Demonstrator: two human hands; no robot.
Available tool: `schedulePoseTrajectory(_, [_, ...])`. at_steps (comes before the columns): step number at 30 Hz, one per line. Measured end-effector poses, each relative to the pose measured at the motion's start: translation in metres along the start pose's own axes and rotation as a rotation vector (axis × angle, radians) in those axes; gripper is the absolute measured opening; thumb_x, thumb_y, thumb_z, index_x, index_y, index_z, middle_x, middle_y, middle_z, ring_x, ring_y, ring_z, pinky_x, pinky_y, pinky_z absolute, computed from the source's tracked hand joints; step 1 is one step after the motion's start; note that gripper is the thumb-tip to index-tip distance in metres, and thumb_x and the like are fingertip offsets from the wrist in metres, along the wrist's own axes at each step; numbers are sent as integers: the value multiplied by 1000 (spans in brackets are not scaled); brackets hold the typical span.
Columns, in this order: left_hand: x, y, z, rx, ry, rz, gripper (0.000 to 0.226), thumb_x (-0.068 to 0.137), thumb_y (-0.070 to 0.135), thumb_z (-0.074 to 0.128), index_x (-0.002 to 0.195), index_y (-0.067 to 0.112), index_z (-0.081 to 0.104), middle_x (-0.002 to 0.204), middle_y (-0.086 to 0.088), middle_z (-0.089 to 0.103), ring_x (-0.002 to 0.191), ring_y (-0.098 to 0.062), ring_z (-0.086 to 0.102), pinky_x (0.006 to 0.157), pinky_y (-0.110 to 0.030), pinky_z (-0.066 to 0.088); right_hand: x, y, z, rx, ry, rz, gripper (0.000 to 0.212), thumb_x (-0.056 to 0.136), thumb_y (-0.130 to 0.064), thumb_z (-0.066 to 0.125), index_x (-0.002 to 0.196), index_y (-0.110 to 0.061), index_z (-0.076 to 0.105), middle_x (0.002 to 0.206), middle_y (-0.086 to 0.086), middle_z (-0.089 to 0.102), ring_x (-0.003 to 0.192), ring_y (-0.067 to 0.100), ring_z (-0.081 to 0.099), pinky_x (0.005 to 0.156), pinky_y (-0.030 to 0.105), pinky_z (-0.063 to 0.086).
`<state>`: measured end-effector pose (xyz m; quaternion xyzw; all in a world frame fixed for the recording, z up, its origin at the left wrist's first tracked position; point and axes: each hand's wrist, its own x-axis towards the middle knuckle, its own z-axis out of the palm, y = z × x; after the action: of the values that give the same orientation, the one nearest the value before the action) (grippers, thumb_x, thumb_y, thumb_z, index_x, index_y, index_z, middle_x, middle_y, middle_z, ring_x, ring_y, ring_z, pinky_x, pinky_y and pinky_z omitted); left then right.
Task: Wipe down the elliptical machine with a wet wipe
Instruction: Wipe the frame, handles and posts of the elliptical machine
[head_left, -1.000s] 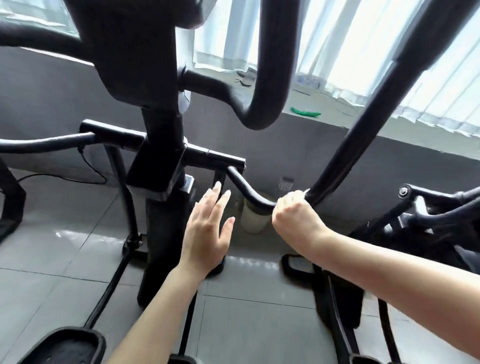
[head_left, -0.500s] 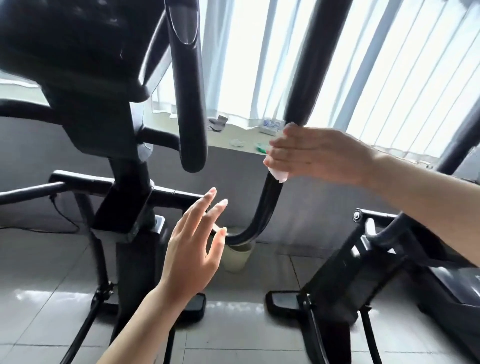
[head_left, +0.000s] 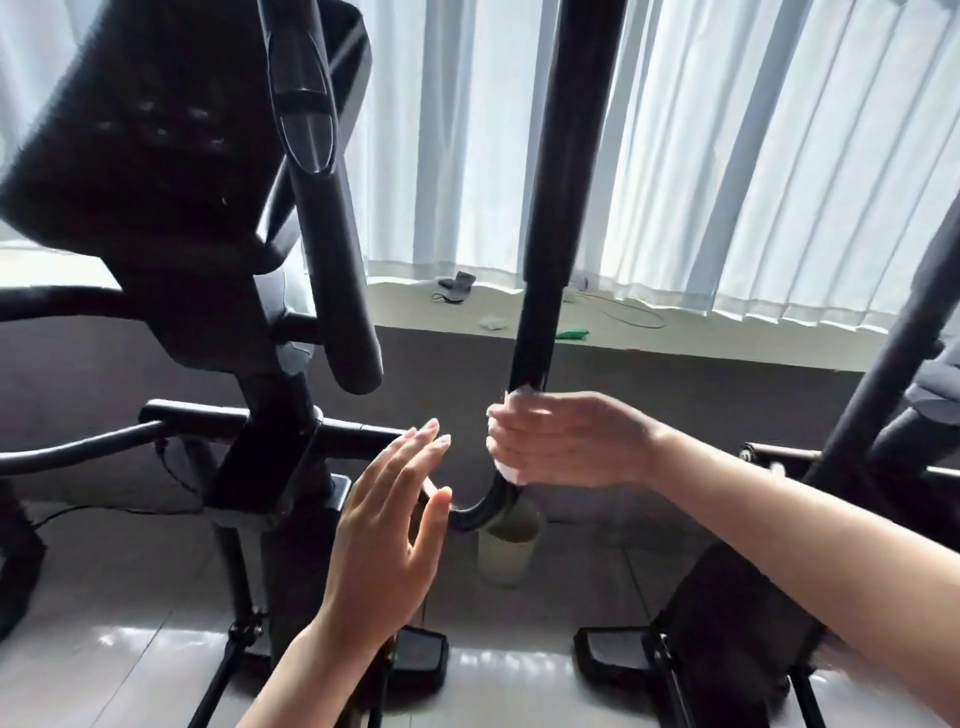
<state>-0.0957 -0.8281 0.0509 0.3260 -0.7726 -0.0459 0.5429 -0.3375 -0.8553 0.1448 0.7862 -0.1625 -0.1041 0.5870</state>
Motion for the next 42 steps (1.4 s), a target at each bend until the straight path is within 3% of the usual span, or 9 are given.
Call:
schedulePoseTrajectory(4, [8,2,3,-20,53,-13,39,95,26,47,134,20,50,143,2,51,136,-9,43,113,-27,33,-5,75,0,-103,206,262,27,103,-22,45,127,-14,53,132,2,58,130,22,43,119,34,16])
schedulePoseTrajectory(7, [16,4,2,-24,87,-17,38,96,26,47,133,21,48,142,2,50,135,-10,44,113,-25,33,1,51,7,37,215,393,33,103,-34,41,121,-12,56,129,6,63,129,24,42,118,37,17])
schedulePoseTrajectory(15, [28,7,-31,54,166,30,35,95,23,48,129,21,51,138,1,53,131,-3,45,110,-18,31,16,-53,7,304,181,285,18,99,-19,52,99,-15,69,106,-2,69,116,18,59,120,34,21])
schedulePoseTrajectory(19, [45,7,-57,-45,333,-56,30,96,28,45,125,26,55,131,11,56,125,-5,50,102,-23,41,69,3,-31,470,583,442,20,99,-13,55,102,-5,73,112,9,71,119,24,59,112,34,37])
schedulePoseTrajectory(23, [77,12,-87,-276,454,-215,29,93,44,43,119,40,54,125,19,58,116,-5,56,93,-10,40,143,106,-75,380,921,500,17,88,-4,65,104,-5,73,114,11,70,117,27,58,112,34,32])
schedulePoseTrajectory(28, [103,12,-118,-212,480,-199,29,94,49,39,120,46,51,129,22,52,120,-3,53,92,-7,37,216,217,-93,347,945,803,12,85,-10,66,92,-5,75,105,12,72,110,35,64,99,48,48])
schedulePoseTrajectory(31, [100,6,-124,-207,501,-189,27,94,51,39,117,53,51,131,24,49,124,-11,52,98,-21,43,223,201,-61,522,724,782,33,95,-22,49,90,0,72,98,12,72,119,33,58,110,35,35])
schedulePoseTrajectory(37, [84,1,-109,-181,420,-222,36,95,50,35,126,40,49,136,15,47,123,-13,53,100,-20,44,218,139,-44,849,1007,679,30,93,-16,55,73,2,68,84,16,70,97,26,65,112,23,28])
schedulePoseTrajectory(42, [69,-1,-97,-250,387,-305,50,92,60,34,130,34,52,128,21,51,117,-3,57,100,-30,47,191,57,-33,988,1041,687,36,100,-19,46,84,3,70,88,8,71,116,22,56,115,35,27])
